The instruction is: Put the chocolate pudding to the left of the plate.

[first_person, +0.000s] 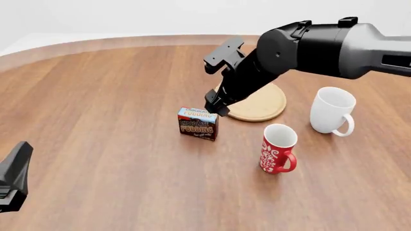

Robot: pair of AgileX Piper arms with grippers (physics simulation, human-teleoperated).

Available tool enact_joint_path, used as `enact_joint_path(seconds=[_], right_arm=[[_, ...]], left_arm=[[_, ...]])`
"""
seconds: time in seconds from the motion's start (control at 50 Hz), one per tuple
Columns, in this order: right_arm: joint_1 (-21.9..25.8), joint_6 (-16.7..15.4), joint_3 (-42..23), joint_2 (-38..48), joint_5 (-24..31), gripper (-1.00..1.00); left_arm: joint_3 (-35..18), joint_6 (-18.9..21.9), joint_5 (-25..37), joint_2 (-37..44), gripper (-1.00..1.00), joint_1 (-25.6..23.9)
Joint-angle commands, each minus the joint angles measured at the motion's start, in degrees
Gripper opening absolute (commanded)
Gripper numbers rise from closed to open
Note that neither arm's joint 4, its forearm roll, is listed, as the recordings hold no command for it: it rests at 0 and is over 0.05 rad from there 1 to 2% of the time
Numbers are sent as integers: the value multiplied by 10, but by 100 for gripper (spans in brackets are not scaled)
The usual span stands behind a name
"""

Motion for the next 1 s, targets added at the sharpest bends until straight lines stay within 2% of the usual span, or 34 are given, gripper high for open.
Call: enact_joint_path(seconds=[0.02,0.4,0.52,0.56,0.82,1.0], right_arm=[[-12,-3,-37,40,7,100],[-24,-9,-99,102,21,100],[-16,-2,-112,124,16,100],[-7,4,-113,147,7,100],[-8,8,-101,150,-5,100],[1,21,-86,150,-19,100]], left_arm=[[0,0,0,0,100,0],[0,0,0,0,100,0],[0,0,0,0,100,0],[0,0,0,0,100,0],[0,0,0,0,100,0],[0,0,0,0,100,0]])
